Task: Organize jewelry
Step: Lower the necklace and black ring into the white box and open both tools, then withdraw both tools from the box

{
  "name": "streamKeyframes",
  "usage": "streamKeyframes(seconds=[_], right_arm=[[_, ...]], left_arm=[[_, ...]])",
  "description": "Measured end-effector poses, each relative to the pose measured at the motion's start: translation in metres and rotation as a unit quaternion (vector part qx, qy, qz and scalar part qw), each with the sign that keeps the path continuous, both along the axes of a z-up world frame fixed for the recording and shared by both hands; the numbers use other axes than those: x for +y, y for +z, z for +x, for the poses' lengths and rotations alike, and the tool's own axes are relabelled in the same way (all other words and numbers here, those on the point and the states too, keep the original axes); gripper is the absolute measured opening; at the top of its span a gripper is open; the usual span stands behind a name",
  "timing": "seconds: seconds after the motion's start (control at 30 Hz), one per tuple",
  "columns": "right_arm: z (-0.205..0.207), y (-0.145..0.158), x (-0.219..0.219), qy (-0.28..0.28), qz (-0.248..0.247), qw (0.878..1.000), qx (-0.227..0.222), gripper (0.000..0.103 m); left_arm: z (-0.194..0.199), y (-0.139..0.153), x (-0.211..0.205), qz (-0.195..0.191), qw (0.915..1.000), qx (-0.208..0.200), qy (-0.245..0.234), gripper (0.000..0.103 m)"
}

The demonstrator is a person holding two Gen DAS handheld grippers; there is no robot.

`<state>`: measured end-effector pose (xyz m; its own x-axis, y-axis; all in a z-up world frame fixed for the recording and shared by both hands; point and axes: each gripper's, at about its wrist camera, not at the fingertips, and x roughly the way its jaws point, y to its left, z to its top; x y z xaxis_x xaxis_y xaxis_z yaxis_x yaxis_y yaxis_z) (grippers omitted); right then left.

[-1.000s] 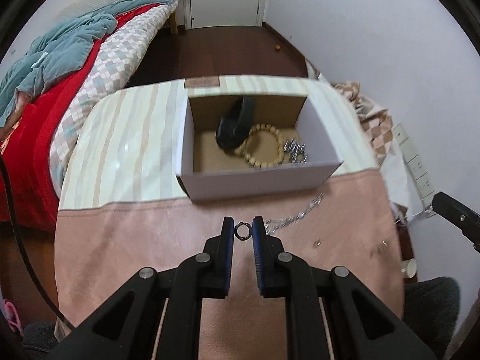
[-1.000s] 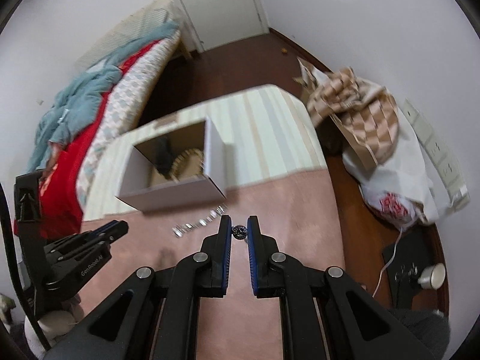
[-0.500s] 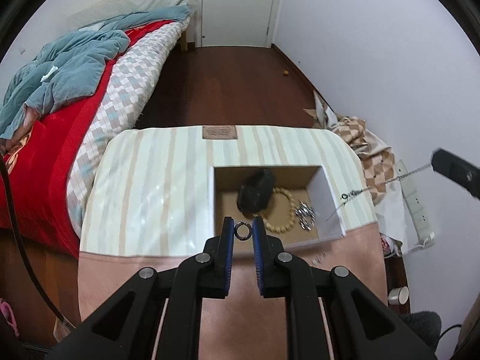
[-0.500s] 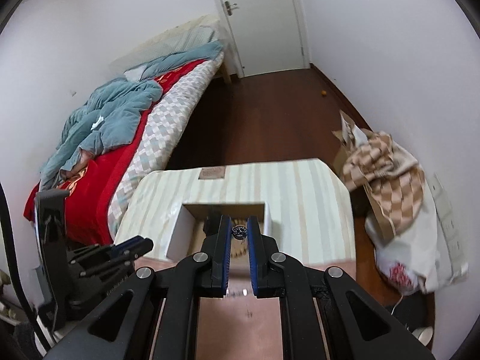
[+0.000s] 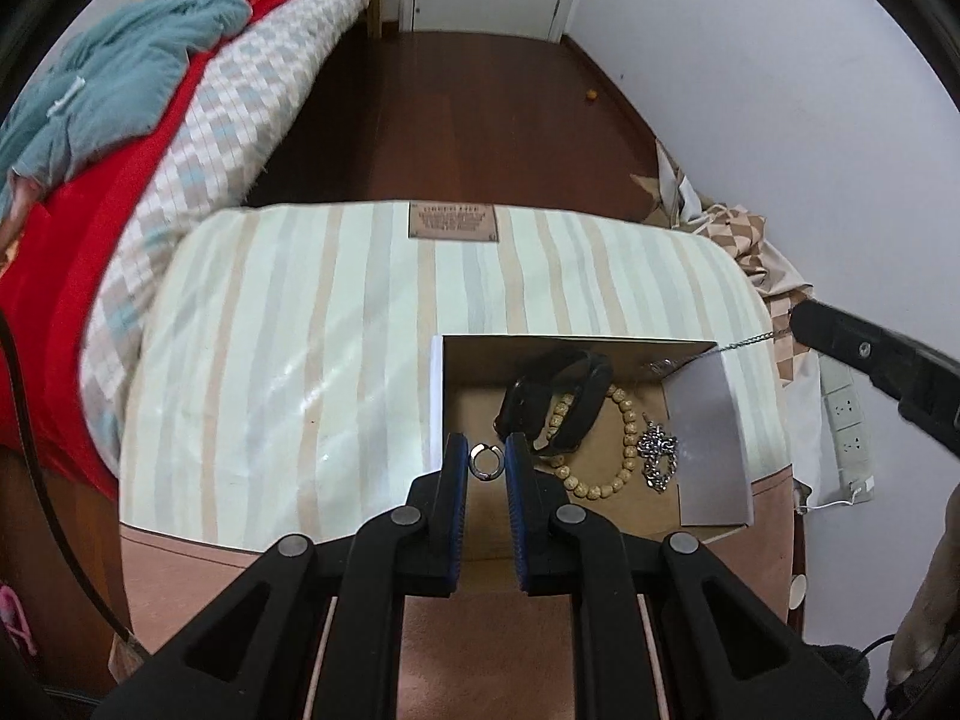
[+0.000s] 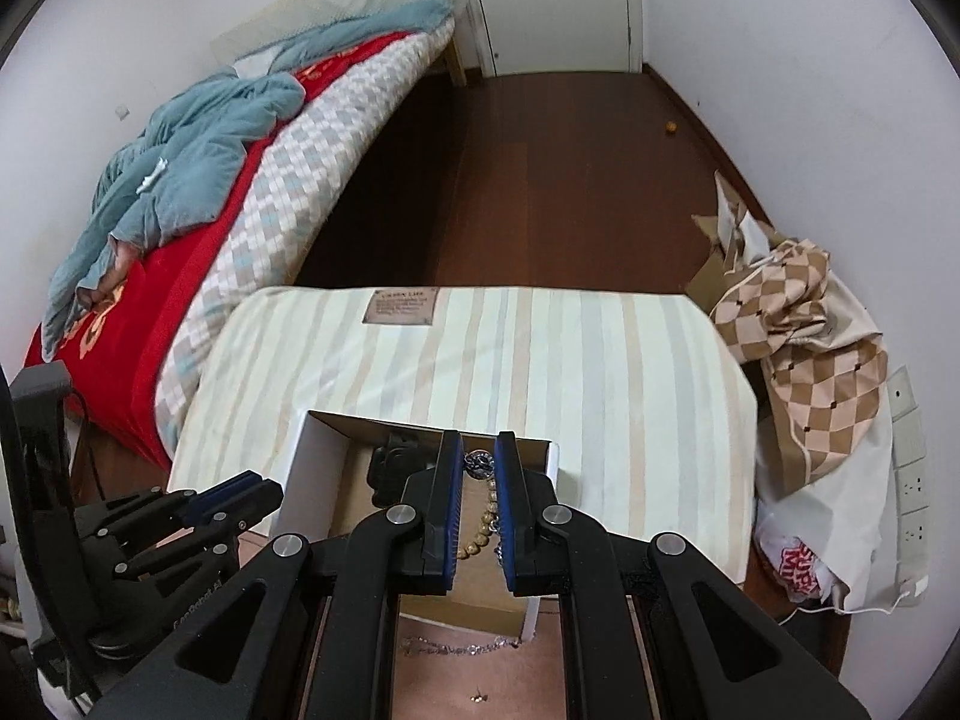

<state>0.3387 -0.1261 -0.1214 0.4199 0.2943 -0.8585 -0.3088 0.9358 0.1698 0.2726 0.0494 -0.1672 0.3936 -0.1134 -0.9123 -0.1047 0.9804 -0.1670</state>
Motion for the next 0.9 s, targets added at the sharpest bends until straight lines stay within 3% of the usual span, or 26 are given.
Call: streamKeyframes(seconds=[0.2,0.23,0.27,0.3,0.33,0.37,0.5,0.57,0.67,0.77,0.9], right_arm=[[0.017,-0.022,0.003,0.019,0.042,0.997,0.069,0.016],[0.017,-0.023,0.002,0.017,0.044,0.996,0.073,0.031],[0.017,-0.024,-0.001,0.014,0.048,0.996,0.075,0.053],[0.016,-0.024,-0.004,0.009,0.052,0.996,0.075,0.063],[0.015,-0.023,-0.008,0.004,0.053,0.996,0.072,0.070],[0.014,-0.021,-0.010,0.000,0.051,0.996,0.068,0.069],[0.004,-0.014,-0.021,-0.013,0.030,0.998,0.048,0.069],[-0.006,-0.013,-0.023,-0.018,0.004,0.999,0.034,0.077],[-0.023,-0.019,-0.025,-0.024,-0.036,0.999,0.024,0.095],[-0.040,-0.033,-0.022,-0.025,-0.074,0.997,0.029,0.099],[-0.057,-0.041,-0.022,-0.031,-0.078,0.996,0.034,0.101]], left_arm=[[0.009,-0.001,0.004,-0.011,0.9998,0.010,0.013,0.015],[0.009,0.002,0.005,-0.006,0.9999,0.006,0.013,0.023],[0.009,0.004,0.005,-0.002,0.9999,0.003,0.015,0.038],[0.008,0.006,0.006,0.001,0.9998,-0.003,0.019,0.048],[0.006,0.009,0.008,0.006,0.9997,-0.008,0.023,0.067],[0.005,0.012,0.009,0.008,0.9995,-0.015,0.027,0.072],[-0.001,0.016,0.014,0.032,0.9986,-0.020,0.038,0.076],[-0.008,0.017,0.013,0.059,0.9972,-0.023,0.039,0.096],[-0.020,0.015,0.011,0.096,0.9942,-0.027,0.040,0.100],[-0.030,0.011,0.006,0.116,0.9923,-0.024,0.039,0.100],[-0.045,0.013,0.000,0.132,0.9902,-0.029,0.036,0.100]])
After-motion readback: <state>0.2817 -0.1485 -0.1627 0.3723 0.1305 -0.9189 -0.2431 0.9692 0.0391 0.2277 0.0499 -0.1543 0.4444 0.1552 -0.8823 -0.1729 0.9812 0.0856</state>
